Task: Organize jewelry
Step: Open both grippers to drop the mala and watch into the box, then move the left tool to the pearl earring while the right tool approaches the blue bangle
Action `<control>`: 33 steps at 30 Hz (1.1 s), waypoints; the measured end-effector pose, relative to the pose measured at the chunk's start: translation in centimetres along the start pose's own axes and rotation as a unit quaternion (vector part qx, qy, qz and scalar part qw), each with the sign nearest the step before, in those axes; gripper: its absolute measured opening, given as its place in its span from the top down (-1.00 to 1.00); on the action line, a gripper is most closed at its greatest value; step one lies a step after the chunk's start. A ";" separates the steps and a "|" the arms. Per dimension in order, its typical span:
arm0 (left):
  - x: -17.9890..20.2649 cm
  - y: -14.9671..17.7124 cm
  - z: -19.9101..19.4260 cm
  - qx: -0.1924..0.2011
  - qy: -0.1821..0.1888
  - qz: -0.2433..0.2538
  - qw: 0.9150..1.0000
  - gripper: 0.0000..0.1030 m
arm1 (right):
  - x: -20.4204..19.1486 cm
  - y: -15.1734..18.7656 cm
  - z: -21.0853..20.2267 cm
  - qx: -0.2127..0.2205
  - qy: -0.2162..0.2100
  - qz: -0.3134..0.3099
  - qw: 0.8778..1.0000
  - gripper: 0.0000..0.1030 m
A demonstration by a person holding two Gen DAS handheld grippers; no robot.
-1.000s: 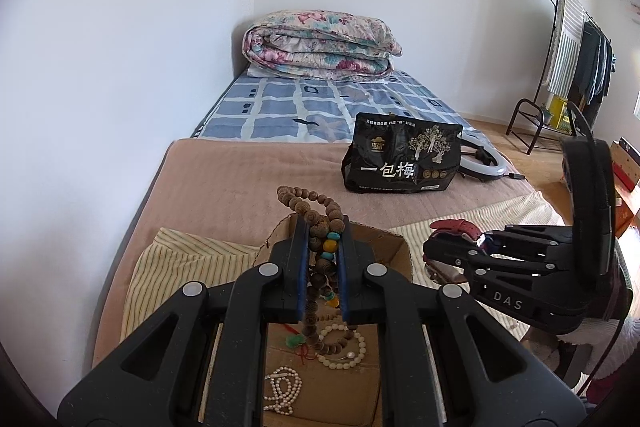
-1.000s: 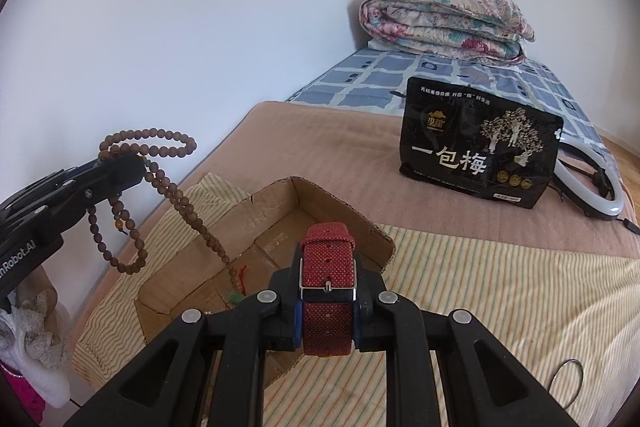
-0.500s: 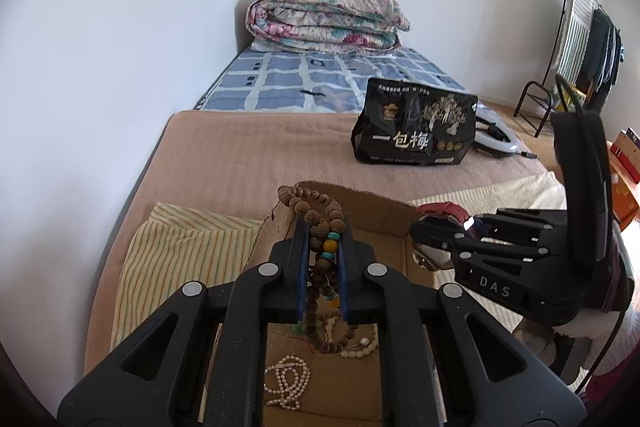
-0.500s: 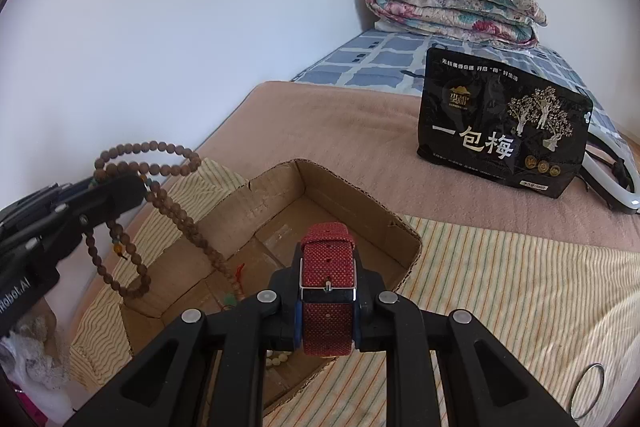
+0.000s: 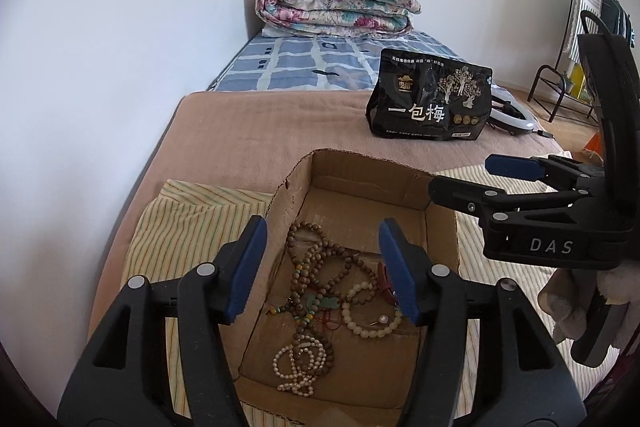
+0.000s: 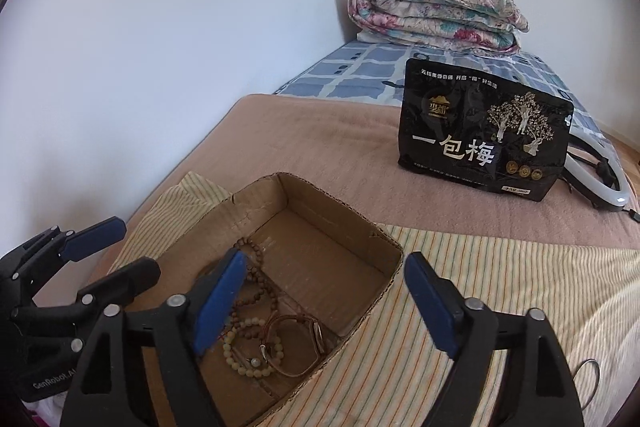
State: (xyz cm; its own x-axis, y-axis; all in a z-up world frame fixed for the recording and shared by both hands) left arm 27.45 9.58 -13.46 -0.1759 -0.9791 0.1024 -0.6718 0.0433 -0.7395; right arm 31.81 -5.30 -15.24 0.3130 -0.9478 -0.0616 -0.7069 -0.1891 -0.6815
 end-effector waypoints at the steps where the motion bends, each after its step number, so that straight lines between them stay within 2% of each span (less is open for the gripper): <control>1: 0.0 0.0 0.0 0.000 0.001 -0.002 1.000 -0.27 | 0.0 0.0 -0.1 0.003 0.001 0.000 1.000 -0.69; 3: 0.0 0.0 -0.1 0.003 0.002 -0.002 1.000 -0.36 | 0.0 -0.1 -0.3 0.004 0.004 0.000 1.000 -0.71; 17: 0.3 0.1 -1.3 0.005 0.002 -0.009 1.000 -0.37 | 0.0 -0.2 -2.5 0.016 0.008 -0.005 1.000 -0.74; 33: 3.1 -0.9 -4.7 0.030 0.016 0.001 0.999 -0.38 | 2.2 0.0 -6.8 0.044 0.022 -0.002 0.999 -0.82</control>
Point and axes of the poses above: each gripper's, at about its wrist camera, not at the fingertips, and z roughly the way its jaws point, x to its right, y to its underside, the point moved 4 cm from there along z, roughly the way its jaws point, and after that the axes turned 5 degrees about y, right-handed, at the moved point
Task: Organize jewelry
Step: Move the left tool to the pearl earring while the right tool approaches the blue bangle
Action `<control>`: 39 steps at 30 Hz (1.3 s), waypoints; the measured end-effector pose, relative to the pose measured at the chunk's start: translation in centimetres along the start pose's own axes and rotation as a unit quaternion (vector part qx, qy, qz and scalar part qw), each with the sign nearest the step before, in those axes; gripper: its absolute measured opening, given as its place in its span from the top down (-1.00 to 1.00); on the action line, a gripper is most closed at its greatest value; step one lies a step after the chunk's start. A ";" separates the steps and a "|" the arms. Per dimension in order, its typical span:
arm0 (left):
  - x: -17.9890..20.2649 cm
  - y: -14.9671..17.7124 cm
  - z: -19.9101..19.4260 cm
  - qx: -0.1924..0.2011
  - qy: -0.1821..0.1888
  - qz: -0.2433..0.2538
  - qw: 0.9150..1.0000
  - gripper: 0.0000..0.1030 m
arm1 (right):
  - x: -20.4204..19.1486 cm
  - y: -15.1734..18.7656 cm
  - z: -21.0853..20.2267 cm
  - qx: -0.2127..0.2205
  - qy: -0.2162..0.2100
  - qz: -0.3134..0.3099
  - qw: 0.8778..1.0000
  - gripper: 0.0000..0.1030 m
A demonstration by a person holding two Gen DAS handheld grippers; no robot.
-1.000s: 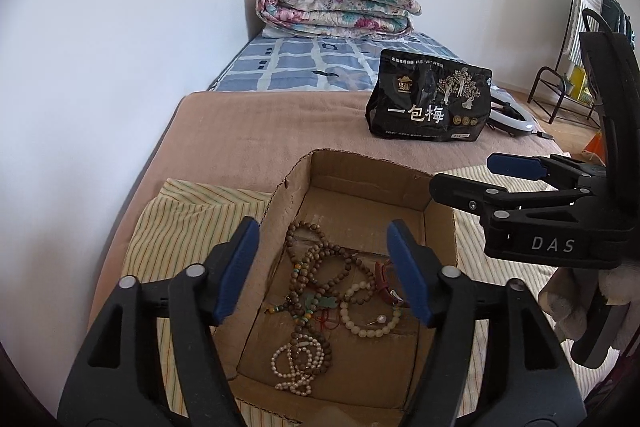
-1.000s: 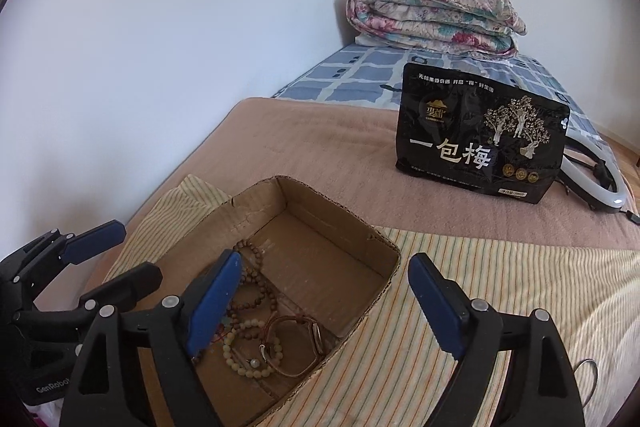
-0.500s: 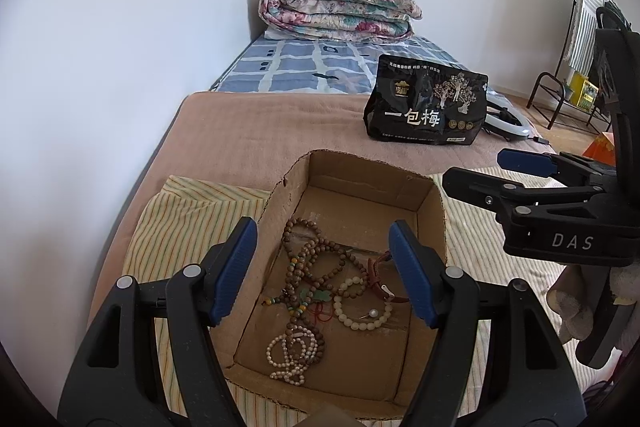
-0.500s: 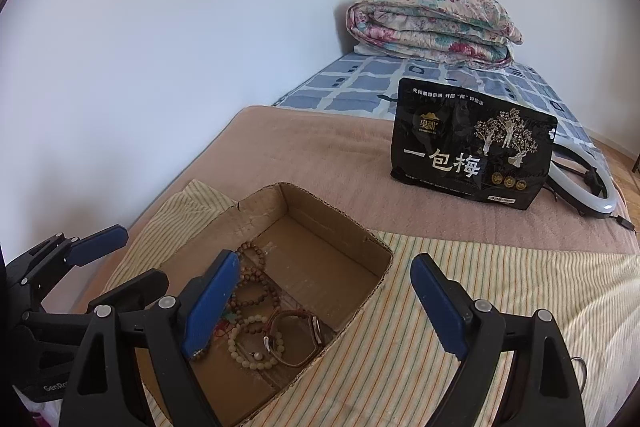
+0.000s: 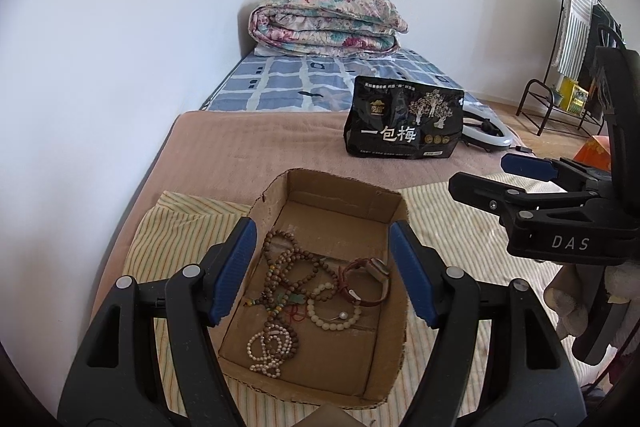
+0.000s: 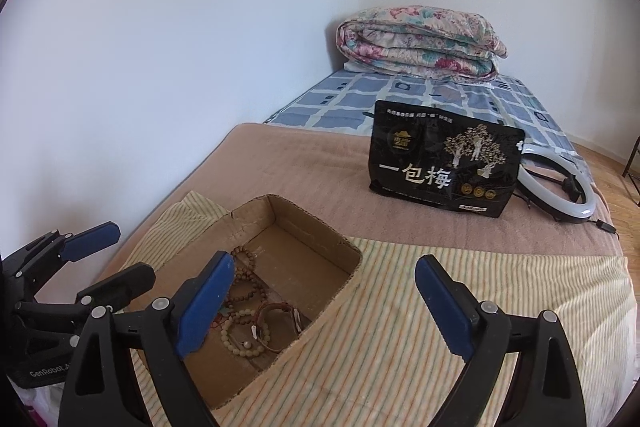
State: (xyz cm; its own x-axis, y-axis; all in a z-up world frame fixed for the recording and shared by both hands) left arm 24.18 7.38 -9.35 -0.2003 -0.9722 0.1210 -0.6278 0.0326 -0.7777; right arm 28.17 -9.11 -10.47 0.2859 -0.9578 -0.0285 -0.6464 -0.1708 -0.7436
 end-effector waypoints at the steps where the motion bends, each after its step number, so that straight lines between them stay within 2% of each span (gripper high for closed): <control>1: 0.2 -0.1 -0.2 0.001 0.001 0.001 1.000 -0.38 | 0.3 0.0 -0.3 0.001 0.002 0.002 1.000 -0.83; 7: 2.0 -0.2 -1.1 0.005 0.012 0.009 1.000 -0.41 | 2.3 0.5 -1.9 0.010 0.013 0.012 1.000 -0.94; 12: 3.8 -0.2 -1.7 0.011 0.020 0.021 1.000 -0.52 | 4.0 0.9 -3.3 0.016 0.027 0.016 0.999 -0.99; 26: 9.0 0.3 -1.6 0.007 0.047 0.049 0.998 -0.52 | 10.3 3.3 -6.6 0.018 0.063 0.031 0.997 -0.99; 39: 13.1 1.8 0.7 -0.014 0.075 0.064 0.995 -0.52 | 17.5 6.5 -8.9 0.009 0.100 0.069 0.993 -0.99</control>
Point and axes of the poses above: each gripper's, at about its wrist camera, not at the fingertips, and z roughly the way its jaws point, x to its right, y to its underside, the point moved 4 cm from there along z, roughly the way its jaws point, and after that the axes turned 5 degrees about y, right-handed, at the moved point
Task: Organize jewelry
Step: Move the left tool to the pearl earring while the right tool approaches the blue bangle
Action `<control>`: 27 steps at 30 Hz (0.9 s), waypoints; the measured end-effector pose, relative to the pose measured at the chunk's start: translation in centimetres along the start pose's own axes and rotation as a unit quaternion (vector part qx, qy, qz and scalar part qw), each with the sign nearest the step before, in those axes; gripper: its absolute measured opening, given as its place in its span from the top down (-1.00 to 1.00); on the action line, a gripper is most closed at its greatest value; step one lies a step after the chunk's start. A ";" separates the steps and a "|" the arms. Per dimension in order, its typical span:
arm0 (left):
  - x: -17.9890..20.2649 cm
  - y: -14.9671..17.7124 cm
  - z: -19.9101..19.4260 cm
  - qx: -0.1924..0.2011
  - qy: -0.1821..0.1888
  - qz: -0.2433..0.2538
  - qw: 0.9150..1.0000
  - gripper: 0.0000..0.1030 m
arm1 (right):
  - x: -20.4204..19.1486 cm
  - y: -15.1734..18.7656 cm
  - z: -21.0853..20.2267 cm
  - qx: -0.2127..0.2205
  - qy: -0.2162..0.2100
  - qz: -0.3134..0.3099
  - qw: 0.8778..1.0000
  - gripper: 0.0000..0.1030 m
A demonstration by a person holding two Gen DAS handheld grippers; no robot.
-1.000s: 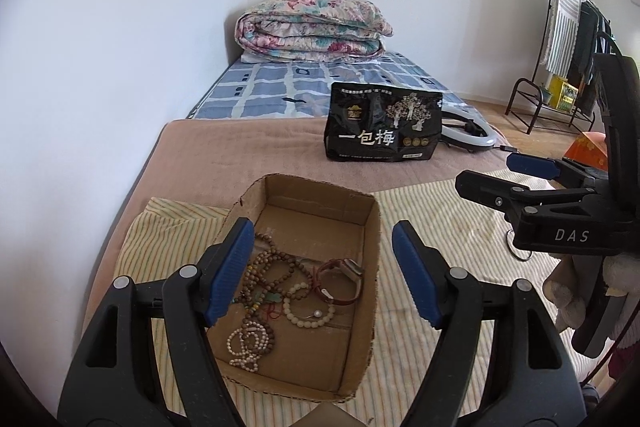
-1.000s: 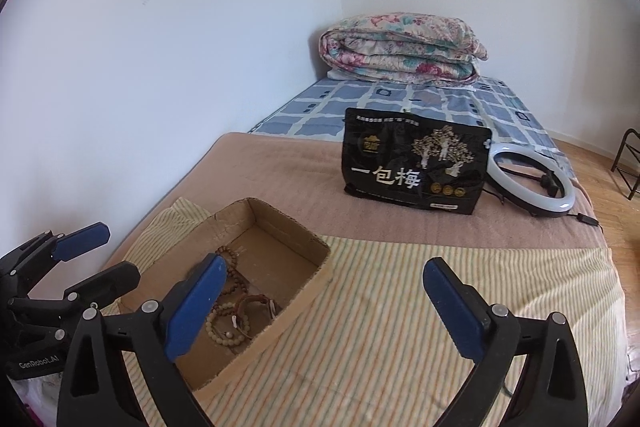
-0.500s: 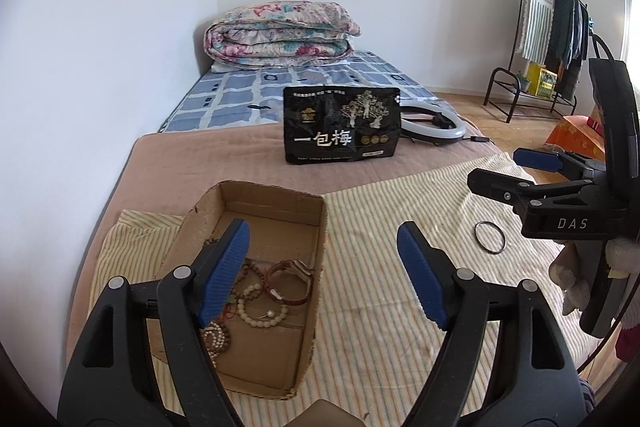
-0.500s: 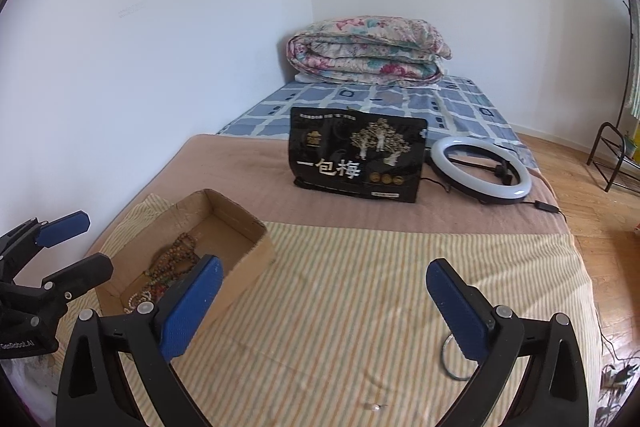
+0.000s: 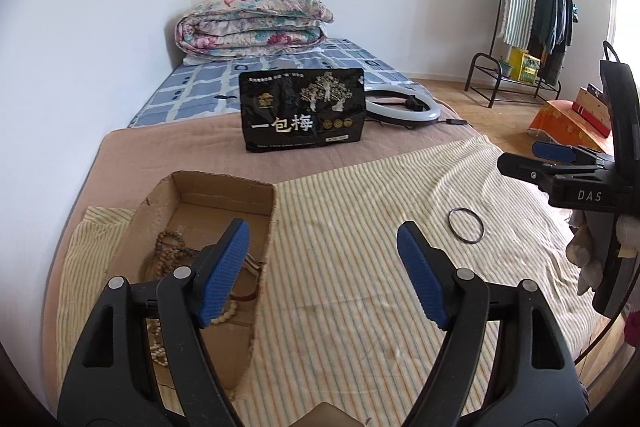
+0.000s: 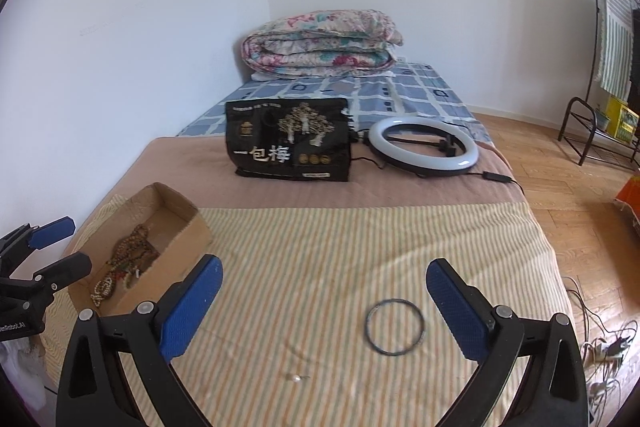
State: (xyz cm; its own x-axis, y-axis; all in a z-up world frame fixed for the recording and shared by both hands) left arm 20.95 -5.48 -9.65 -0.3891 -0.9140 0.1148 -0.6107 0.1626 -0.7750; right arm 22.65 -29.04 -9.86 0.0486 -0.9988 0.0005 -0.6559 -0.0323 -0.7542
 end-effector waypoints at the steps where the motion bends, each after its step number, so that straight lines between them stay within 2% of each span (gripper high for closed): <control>1: 0.3 0.1 0.3 -0.002 0.004 0.000 1.000 -0.52 | 0.5 0.2 0.0 -0.001 0.003 0.003 1.000 -0.99; 10: 3.3 1.3 2.6 -0.021 0.034 0.018 0.999 -0.52 | 5.4 2.1 0.6 -0.017 0.024 0.034 0.999 -0.99; 22: 7.4 3.9 6.5 -0.059 0.071 0.046 0.995 -0.52 | 8.9 5.9 3.6 -0.046 0.029 0.058 0.997 -0.99; 27: 9.0 5.2 8.5 -0.084 0.088 0.063 0.991 -0.27 | 9.6 7.3 5.2 -0.058 0.026 0.060 0.996 -0.99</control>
Point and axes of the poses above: each gripper's, at about its wrist camera, not at the fingertips, and z roughly the way its jaws point, x to its right, y to its underside, the point moved 4 cm from there along z, roughly the way its jaws point, and after that the axes turned 5 degrees about y, right-handed, at the moved point
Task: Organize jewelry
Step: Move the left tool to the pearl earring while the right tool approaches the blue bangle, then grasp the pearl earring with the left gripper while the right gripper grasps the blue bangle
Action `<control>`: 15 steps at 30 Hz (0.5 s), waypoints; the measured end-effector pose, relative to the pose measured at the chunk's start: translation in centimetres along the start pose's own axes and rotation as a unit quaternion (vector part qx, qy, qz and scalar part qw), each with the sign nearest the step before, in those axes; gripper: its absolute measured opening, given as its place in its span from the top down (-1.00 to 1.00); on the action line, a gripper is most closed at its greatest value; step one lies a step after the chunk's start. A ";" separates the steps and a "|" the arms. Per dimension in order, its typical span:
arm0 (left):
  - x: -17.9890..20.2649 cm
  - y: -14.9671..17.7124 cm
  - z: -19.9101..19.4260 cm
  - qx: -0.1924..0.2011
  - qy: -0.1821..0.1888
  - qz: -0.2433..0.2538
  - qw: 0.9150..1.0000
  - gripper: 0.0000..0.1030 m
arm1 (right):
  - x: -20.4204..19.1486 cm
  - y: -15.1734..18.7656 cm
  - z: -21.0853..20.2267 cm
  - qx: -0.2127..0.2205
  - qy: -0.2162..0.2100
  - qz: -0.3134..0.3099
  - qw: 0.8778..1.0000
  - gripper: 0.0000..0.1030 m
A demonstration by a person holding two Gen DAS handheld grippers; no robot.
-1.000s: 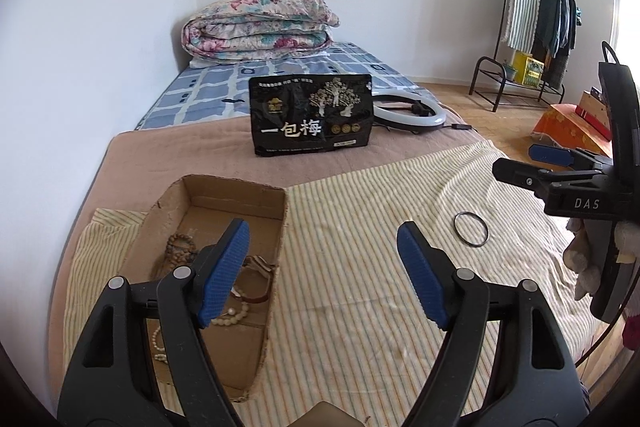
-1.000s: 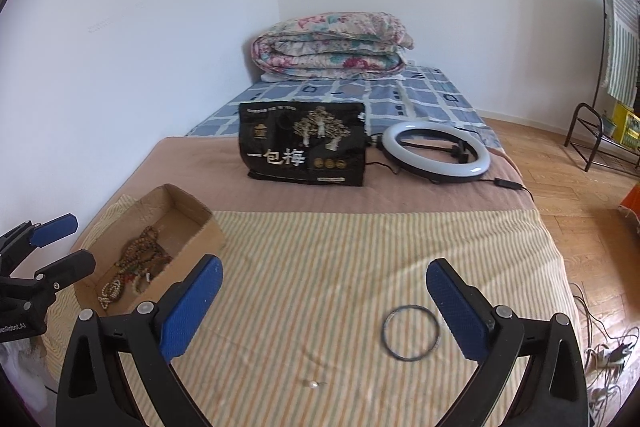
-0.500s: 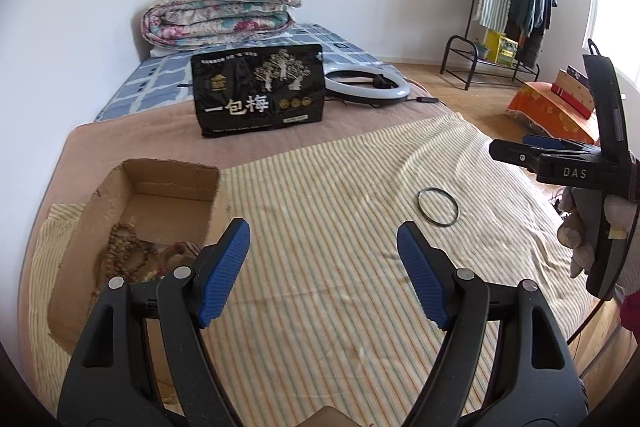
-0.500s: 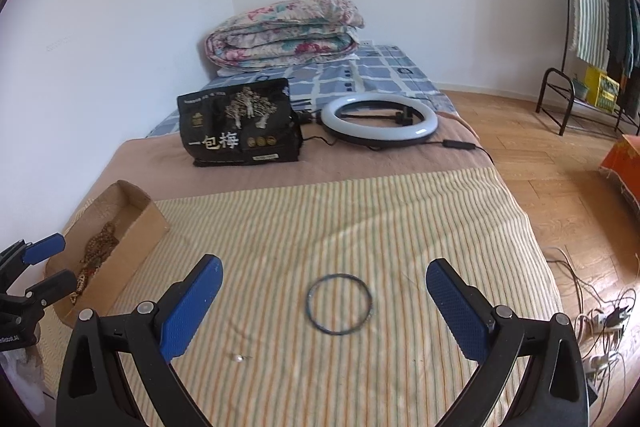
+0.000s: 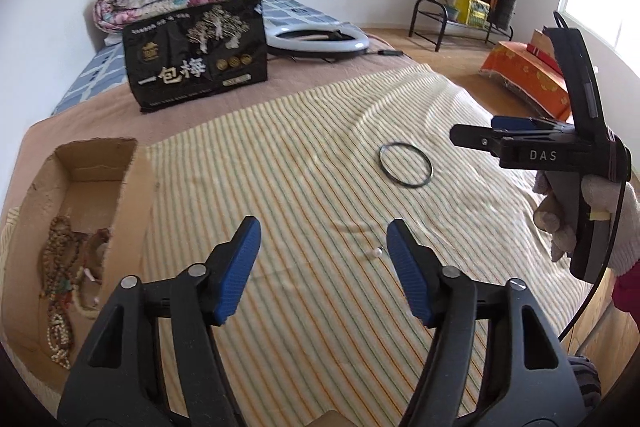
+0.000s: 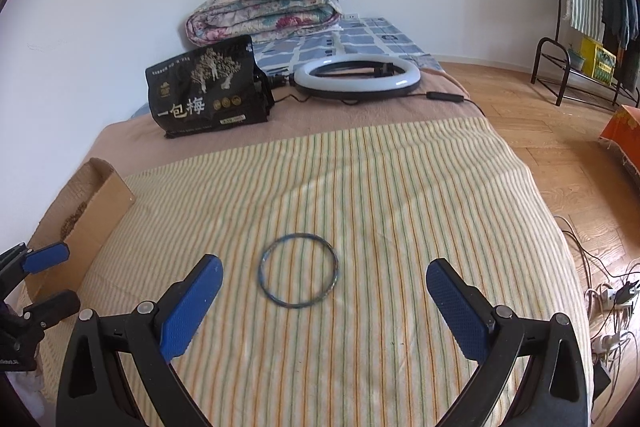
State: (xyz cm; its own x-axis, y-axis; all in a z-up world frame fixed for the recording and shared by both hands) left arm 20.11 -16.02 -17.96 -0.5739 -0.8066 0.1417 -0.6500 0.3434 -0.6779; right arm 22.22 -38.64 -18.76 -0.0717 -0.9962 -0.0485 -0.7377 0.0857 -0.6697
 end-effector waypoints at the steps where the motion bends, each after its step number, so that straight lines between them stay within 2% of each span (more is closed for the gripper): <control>1: 0.2 0.2 0.5 -0.005 0.005 0.002 1.000 -0.19 | 0.1 0.2 0.3 -0.002 -0.001 0.000 1.000 -0.99; 2: 0.5 0.4 1.0 -0.011 0.011 0.005 1.000 -0.07 | 0.2 0.5 0.6 -0.005 -0.003 0.000 1.000 -0.99; 11: 2.9 2.5 4.8 -0.053 0.041 0.034 0.997 0.37 | -0.4 2.1 3.0 -0.022 -0.031 -0.017 0.999 -0.92; 15: 3.1 2.8 6.0 -0.062 0.046 0.032 0.996 0.38 | -1.3 2.4 3.9 -0.031 -0.041 -0.034 0.998 -0.84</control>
State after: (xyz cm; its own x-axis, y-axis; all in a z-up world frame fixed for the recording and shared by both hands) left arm 19.48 -20.44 -23.74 -0.6559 -0.7356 0.1694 -0.6637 0.4551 -0.5936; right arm 23.22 -37.22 -23.20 0.0329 -0.9973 -0.0657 -0.7787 0.0156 -0.6272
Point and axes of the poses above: each gripper's, at about its wrist camera, not at the fingertips, and z roughly the way its jaws point, x to its right, y to its underside, the point moved 4 cm from there along z, roughly the way its jaws point, and after that the axes turned 5 degrees about y, right-handed, at the moved point
